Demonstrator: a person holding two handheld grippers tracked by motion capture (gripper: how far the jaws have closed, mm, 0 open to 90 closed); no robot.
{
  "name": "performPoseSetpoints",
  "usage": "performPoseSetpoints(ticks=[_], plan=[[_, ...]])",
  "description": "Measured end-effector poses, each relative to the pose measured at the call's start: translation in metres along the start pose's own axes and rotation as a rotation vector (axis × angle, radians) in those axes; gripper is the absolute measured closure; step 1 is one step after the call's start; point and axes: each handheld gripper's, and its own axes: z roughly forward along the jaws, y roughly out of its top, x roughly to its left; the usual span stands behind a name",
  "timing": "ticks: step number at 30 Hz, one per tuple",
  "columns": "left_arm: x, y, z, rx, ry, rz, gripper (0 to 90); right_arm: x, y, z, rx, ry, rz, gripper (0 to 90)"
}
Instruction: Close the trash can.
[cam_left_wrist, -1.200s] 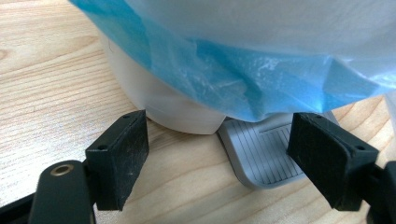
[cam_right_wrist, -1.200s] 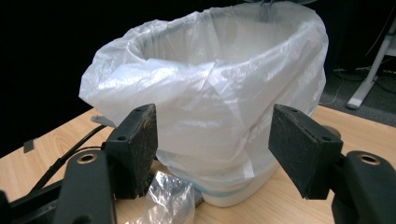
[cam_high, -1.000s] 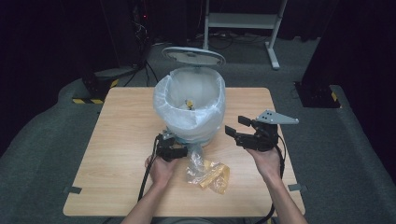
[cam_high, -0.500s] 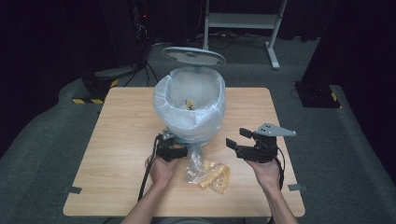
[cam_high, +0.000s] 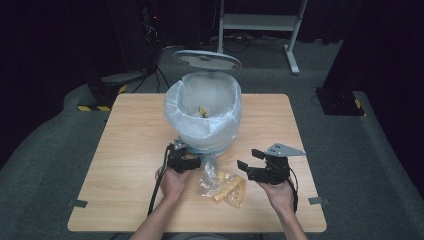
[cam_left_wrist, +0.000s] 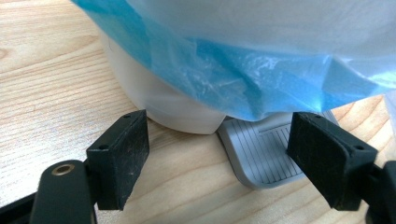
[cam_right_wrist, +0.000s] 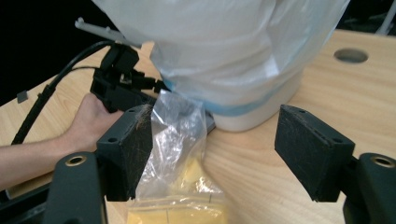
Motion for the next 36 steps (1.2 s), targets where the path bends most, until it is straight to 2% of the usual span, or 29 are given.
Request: performPoseSetpoints(ticks=[14, 36], plan=[[0.0, 0.0, 0.0, -0.002, 0.001, -0.002, 21.6, 0.004, -0.033, 0.017, 0.054, -0.014, 0.031, 27.3], [-0.001, 0.0, 0.0, -0.003, -0.001, -0.006, 21.6, 0.016, -0.055, 0.043, 0.13, 0.001, 0.003, 27.0]])
